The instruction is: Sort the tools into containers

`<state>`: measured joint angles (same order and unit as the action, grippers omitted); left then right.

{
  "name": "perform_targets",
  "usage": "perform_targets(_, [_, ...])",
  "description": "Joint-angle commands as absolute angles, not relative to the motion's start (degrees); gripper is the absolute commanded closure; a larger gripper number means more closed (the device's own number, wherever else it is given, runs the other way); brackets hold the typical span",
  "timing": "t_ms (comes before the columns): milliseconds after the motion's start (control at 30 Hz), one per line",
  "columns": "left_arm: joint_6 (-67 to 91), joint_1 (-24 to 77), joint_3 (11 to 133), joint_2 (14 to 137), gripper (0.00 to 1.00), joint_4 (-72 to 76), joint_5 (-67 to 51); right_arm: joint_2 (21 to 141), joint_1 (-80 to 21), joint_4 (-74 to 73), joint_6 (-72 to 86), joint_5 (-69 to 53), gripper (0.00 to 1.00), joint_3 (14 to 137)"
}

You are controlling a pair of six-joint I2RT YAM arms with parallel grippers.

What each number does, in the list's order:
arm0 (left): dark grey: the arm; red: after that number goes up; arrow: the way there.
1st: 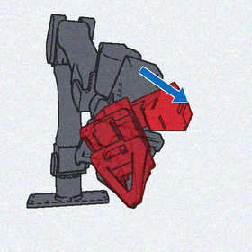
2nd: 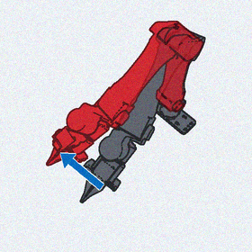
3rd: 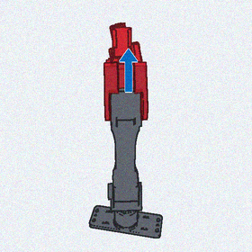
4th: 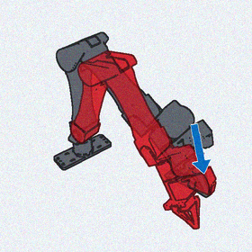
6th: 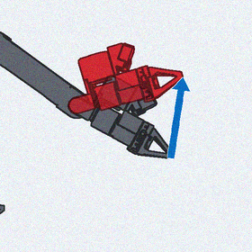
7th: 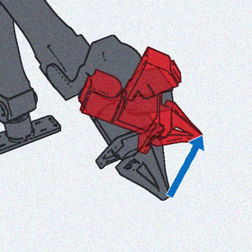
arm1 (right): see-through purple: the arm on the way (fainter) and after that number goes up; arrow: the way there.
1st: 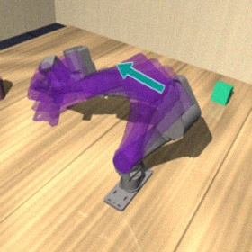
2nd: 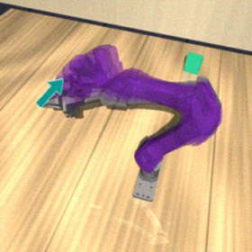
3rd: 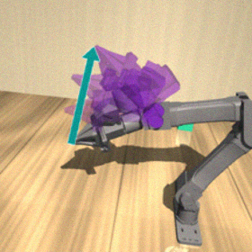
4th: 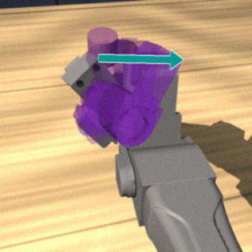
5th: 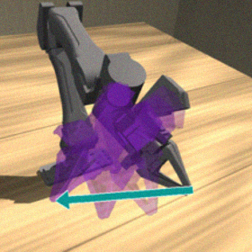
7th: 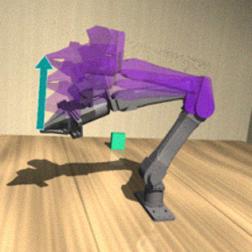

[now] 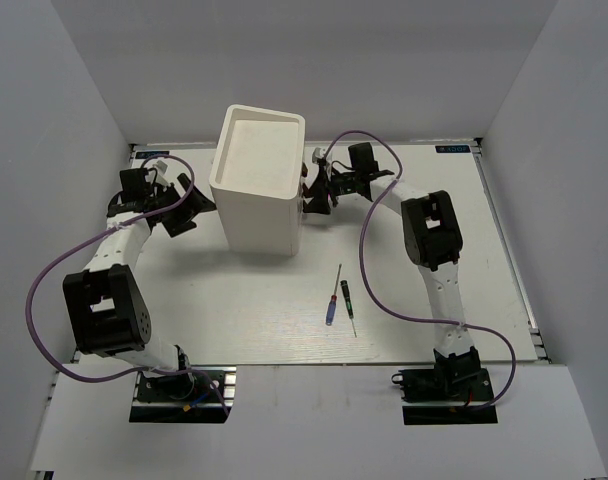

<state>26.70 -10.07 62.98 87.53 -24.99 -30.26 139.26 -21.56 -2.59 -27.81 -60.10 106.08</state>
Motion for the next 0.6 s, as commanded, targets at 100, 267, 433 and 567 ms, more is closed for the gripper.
perform_targets(100, [27.42,-10.46,62.84,86.84,0.03,-23.47,-31.64,139.39,-22.50,-0.62,-25.93,-62.49,0.56,107.23])
perform_targets(267, [27.42,-10.46,62.84,86.84,0.03,-23.47,-31.64,138.70,-22.50,2.37,-23.91,-62.23,1.00,105.91])
perform_targets(433, [27.42,-10.46,62.84,86.31,0.03,-23.47,-31.64,135.88,-21.53,3.60,-23.90,-60.91,1.00,101.53])
perform_targets(567, [27.42,-10.46,62.84,85.78,0.03,-23.47,-31.64,132.81,-20.22,0.64,-25.92,-58.28,1.00,98.70])
